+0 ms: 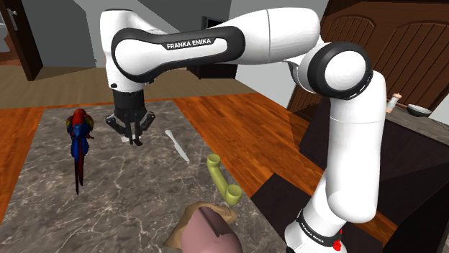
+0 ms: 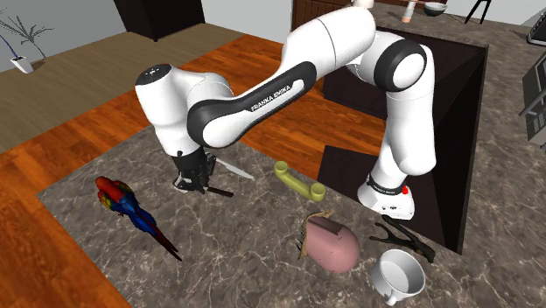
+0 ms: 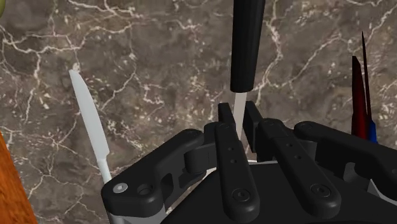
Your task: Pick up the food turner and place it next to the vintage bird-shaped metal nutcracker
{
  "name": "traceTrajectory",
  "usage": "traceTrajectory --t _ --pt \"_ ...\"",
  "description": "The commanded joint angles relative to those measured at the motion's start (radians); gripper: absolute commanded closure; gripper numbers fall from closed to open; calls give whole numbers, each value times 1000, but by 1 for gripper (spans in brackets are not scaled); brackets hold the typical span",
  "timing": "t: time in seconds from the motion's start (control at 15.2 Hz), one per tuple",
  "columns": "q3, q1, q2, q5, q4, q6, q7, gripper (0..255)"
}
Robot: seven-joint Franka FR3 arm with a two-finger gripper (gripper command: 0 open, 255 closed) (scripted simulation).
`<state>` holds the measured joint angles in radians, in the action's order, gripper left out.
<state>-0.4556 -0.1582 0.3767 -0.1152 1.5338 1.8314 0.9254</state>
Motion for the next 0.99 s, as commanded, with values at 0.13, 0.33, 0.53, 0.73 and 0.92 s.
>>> traceTrajectory --t 0.13,0.33,0.53,0.73,0.92 --pt "-3 -2 -8 4 -46 -53 -1 255" --pt "-4 -5 -10 6 -84 -93 -1 255" --pt "-5 -9 -9 6 -126 -134 -1 255" --pt "-20 -7 -76 31 -34 -103 19 255" --pt "-41 -10 -168 70 88 -65 47 255"
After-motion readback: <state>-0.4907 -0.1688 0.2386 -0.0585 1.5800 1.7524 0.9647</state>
